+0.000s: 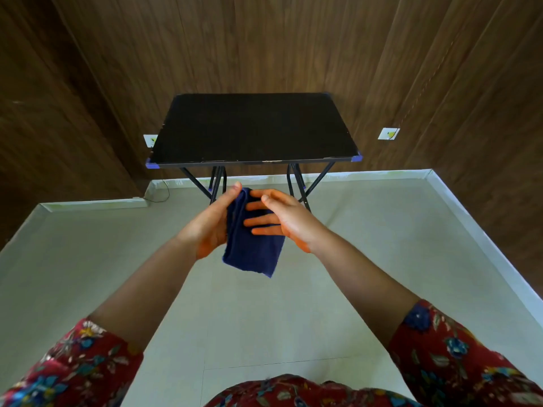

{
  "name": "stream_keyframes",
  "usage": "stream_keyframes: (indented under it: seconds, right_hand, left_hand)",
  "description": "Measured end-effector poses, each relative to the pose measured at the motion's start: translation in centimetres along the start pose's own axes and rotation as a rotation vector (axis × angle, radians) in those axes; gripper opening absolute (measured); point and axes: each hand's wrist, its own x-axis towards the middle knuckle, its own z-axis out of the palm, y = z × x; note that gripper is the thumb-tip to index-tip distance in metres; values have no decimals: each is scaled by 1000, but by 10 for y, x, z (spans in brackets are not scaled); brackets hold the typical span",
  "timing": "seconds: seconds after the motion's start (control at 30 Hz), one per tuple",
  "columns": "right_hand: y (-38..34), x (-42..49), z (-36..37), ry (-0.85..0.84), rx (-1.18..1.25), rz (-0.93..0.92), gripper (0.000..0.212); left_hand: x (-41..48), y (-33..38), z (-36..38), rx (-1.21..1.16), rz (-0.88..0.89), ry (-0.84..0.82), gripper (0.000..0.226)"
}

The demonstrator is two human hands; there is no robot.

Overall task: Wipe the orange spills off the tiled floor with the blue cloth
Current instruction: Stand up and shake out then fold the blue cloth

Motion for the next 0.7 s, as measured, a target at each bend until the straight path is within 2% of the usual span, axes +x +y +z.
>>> stream_keyframes:
  seconds: [0.07,0.13,0.2,0.23,0.33,0.4,0.47,0.57,0.7]
  right_hand:
    - [-3,-2,-8,12,-21,-24,31]
    - [3,-2,-22,165,-87,-66,29]
    - [22,2,-33,311,-40,-38,30]
    - [32,3,-35,309,38,19,37]
    - [63,7,-30,53,261,200,57]
    - [68,7,-23,-30,384,164,48]
    - [60,8,-20,-20,435,79,35]
    - [38,13,-25,50,276,6,24]
    - [14,32,-29,115,-174,-49,16]
  left_hand:
    - [0,1,-5,0,14,65,27]
    - [0,-1,-13,-43,-6,149,28]
    - [-1,-2,-18,-118,-23,180,29]
    - [-1,-1,-19,-143,-16,169,28]
    - [-5,0,-24,-241,34,133,24]
    - [-5,-2,-31,-292,65,130,26]
    - [-8,-5,-39,-309,72,153,25]
    - [-4,-17,-56,-295,26,189,30]
    - [8,-30,-65,-233,-30,211,42]
